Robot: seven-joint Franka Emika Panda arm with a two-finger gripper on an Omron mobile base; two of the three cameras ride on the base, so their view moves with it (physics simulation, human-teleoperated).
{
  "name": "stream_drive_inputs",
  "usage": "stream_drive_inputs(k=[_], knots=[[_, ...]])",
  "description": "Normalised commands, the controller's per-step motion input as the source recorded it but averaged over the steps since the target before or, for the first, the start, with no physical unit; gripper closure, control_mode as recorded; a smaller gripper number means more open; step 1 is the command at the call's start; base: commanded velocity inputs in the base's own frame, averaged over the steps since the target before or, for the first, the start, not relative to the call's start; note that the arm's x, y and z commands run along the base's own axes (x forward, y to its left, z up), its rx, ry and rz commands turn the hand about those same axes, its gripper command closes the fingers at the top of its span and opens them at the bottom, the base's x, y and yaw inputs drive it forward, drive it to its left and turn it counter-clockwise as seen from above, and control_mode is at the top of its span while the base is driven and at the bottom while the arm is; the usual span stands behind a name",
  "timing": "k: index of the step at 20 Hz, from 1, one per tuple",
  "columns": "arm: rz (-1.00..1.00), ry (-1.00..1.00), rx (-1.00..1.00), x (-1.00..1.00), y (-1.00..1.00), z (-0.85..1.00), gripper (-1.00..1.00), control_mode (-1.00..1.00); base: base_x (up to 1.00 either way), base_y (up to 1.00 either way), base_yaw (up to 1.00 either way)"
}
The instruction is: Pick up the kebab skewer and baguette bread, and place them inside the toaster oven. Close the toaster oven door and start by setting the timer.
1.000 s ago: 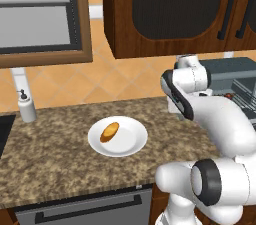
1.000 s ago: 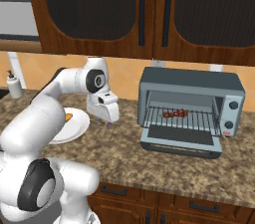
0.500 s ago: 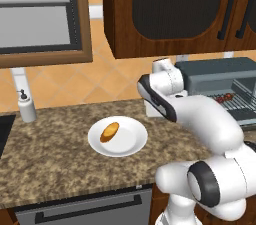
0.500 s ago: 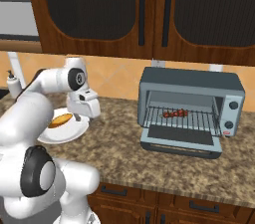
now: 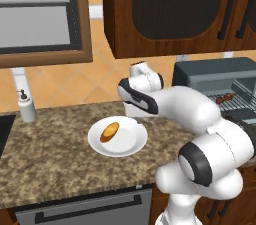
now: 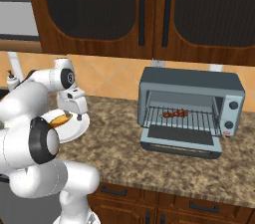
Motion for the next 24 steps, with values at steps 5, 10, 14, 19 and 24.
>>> stream_drive_inputs(k=[5, 10, 14, 19, 24], knots=[[0.0, 0.0, 0.0, 0.4, 0.3, -0.39, -1.0, -1.0, 0.0, 0.0, 0.0], [0.0, 0.0, 0.0, 0.04, 0.53, -0.4, -1.0, -1.0, 0.0, 0.0, 0.0], [-0.11, -0.06, 0.0, 0.06, 0.54, -0.06, -1.0, -1.0, 0.0, 0.0, 0.0], [-0.12, -0.11, 0.0, 0.25, 0.5, -0.06, -1.0, -1.0, 0.0, 0.0, 0.0], [-0.05, -0.14, 0.02, 0.22, 0.19, -0.2, -1.0, -1.0, 0.0, 0.0, 0.0]])
